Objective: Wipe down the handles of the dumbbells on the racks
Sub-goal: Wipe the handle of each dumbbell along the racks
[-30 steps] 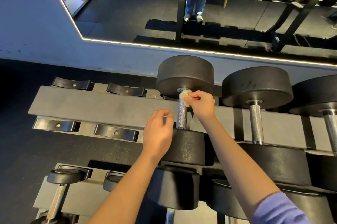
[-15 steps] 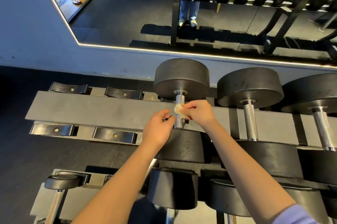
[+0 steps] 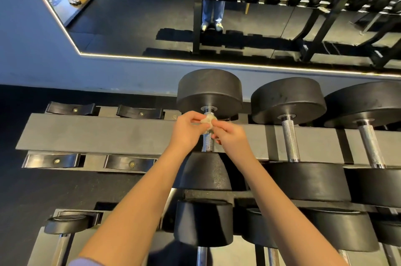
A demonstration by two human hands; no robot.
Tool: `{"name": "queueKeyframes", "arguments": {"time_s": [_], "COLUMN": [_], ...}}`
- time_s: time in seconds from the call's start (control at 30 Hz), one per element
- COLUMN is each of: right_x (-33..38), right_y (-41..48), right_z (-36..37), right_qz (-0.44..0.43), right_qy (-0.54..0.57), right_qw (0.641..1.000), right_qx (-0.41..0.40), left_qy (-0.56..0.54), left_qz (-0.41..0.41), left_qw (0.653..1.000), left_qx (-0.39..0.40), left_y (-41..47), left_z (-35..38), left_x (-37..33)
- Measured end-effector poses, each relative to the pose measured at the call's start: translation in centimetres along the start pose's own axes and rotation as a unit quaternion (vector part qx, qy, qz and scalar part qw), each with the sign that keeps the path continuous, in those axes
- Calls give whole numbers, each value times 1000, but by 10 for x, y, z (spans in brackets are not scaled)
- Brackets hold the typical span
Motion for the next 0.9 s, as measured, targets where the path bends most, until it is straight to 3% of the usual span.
{"name": "queueKeyframes", "arguments": {"time_s": [0.1, 0.17, 0.3, 0.6, 0.8, 0.9], "right_x": [-8, -12, -9, -8, -14, -12], "right_y": [-21, -33, -35, -37, -34, -36], "right_z": [8, 13, 12, 12, 14, 13], "right_qz": [-58, -78, -50, -25, -12, -14], "right_qy": [-202, -255, -225, -169, -148, -146], "right_qw": [977, 960, 963, 971, 976, 976], "right_qx": [-44, -90, -140, -168, -161, -160], "left_qy": [38, 70, 109, 175, 89, 81], "left_qz": [-3, 3, 19, -26, -8, -29], "left_qw": [999, 996, 993, 984, 994, 995], "left_qx": [-37, -49, -45, 24, -55, -47], "left_y": [10, 19, 34, 26, 39, 44], "left_z": [0, 3, 14, 13, 12, 10], "left_x": [3, 5, 5, 8, 5, 4]}}
Point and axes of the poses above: each hand's wrist, its own y-axis towards the middle knuckle, its own z-axis out of the palm, x = y × z, the point moved 1 cm from there along y, towards the middle knuckle, and after that the axes turned 10 degrees about -y, right-handed, at the moved point
